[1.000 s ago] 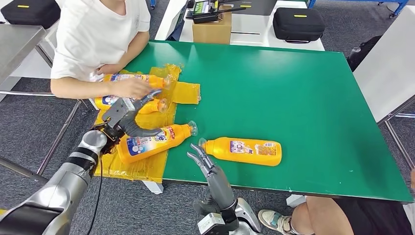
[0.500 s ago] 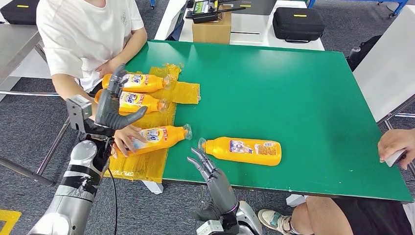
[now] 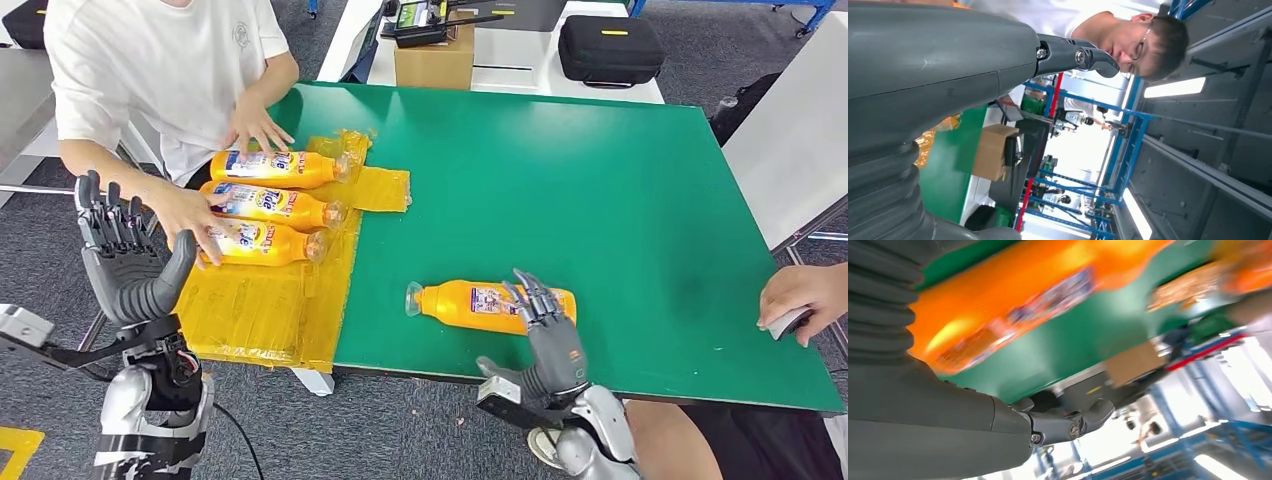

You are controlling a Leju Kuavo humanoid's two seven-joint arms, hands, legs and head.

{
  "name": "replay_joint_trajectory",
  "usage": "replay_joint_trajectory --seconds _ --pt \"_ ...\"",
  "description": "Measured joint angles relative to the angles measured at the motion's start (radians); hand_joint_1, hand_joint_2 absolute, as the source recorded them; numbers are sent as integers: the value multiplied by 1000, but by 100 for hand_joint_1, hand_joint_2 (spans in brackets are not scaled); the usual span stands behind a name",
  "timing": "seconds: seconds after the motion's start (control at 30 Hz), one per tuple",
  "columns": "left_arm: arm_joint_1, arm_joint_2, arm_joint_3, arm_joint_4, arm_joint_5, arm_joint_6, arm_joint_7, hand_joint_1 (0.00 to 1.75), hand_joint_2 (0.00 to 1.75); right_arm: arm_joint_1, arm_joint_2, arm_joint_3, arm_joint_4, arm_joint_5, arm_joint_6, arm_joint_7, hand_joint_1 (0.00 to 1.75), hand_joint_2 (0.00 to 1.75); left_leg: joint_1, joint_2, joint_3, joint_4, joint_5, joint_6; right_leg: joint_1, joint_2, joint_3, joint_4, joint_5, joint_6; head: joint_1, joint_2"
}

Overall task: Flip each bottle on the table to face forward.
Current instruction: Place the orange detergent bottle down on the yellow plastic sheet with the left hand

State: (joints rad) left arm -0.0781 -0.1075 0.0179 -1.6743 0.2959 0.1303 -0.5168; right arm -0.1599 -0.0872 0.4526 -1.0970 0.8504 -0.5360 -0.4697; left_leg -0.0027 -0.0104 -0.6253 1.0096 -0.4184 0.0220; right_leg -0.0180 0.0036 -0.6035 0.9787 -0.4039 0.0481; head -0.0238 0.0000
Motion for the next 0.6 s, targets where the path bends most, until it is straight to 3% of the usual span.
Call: replay_joint_trajectory --seconds 0.2,0.6 --pt "37 -3 -2 -38 -53 33 -10 0 175 -22 0 -95 60 74 0 32 0 175 1 0 0 0 0 0 1 0 0 1 0 0 0 0" --pt "44 -3 -10 -36 -84 37 10 0 175 -78 18 -124 198 69 78 50 0 175 1 0 0 0 0 0 1 0 0 0 0 0 0 0"
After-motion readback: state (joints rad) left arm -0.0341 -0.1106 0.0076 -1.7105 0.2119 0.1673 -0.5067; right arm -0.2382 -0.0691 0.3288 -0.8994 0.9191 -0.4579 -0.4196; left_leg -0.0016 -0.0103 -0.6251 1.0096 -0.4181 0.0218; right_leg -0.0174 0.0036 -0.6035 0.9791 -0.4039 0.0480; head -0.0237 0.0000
